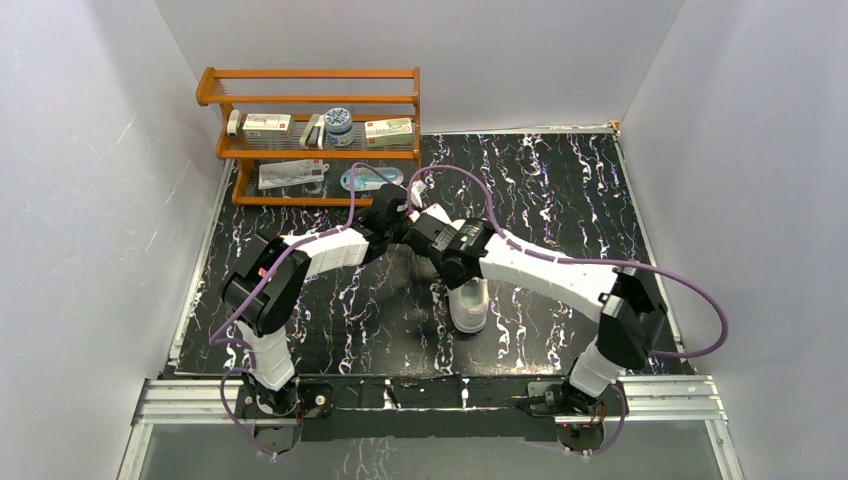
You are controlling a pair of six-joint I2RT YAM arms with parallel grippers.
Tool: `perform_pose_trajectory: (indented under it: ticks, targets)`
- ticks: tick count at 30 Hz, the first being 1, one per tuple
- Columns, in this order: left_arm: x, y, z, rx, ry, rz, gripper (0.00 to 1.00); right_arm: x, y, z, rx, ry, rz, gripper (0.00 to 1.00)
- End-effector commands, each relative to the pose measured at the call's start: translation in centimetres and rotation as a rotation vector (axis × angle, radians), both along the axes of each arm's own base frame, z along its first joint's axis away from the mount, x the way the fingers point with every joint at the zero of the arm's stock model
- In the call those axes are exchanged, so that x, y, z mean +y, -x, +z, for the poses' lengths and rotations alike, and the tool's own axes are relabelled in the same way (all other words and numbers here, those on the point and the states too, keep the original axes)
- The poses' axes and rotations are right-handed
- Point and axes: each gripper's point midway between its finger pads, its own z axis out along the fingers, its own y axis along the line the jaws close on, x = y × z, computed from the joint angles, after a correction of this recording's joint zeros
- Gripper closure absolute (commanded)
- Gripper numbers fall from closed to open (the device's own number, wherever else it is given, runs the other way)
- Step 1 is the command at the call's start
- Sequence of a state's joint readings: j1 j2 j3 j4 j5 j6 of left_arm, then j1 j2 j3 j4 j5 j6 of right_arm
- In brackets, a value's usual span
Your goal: Tie the shoes
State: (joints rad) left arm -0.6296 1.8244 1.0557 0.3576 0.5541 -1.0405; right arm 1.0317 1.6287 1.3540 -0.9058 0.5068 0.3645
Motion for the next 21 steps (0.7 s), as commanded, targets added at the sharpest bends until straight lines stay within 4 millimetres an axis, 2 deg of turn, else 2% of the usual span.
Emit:
perform_pose_trajectory:
  ticks: [1, 4, 6, 9, 13, 18, 20, 21]
  targets:
    - [-0.2, 0.0, 1.8, -0.022, 0.019, -0.022, 1.00, -0.5, 3.6, 4.2, 0.135, -0.124, -0.003, 1.00]
    - [0.0, 0.2, 1.5, -0.015, 0.011, -0.020, 1.00, -1.7, 7.1, 4.4, 0.299, -0.162, -0.004, 1.00]
    - [0.0, 0.3, 1.4, -0.014, 0.015, -0.020, 1.00, -3.1, 8.8, 4.5, 0.395, -0.193, -0.067, 1.00]
    - [0.2, 0.6, 1.2, -0.012, 0.012, -0.013, 1.00, -5.4, 9.5, 4.9, 0.440, -0.255, -0.208, 1.00]
    - [0.4, 0.5, 1.2, -0.038, -0.010, -0.007, 1.00, -7.8, 8.1, 4.8, 0.366, -0.286, -0.339, 1.00]
    - [0.6, 1.0, 0.6, -0.049, -0.079, -0.011, 1.00, -8.6, 4.8, 3.6, 0.281, -0.208, -0.398, 1.00]
    - [0.9, 1.3, 0.6, -0.058, -0.100, -0.014, 0.95, -9.0, 3.7, 3.9, 0.240, -0.190, -0.407, 1.00]
    - [1.2, 1.3, 0.6, -0.065, -0.117, -0.006, 0.89, -9.3, 3.2, 4.0, 0.223, -0.184, -0.411, 1.00]
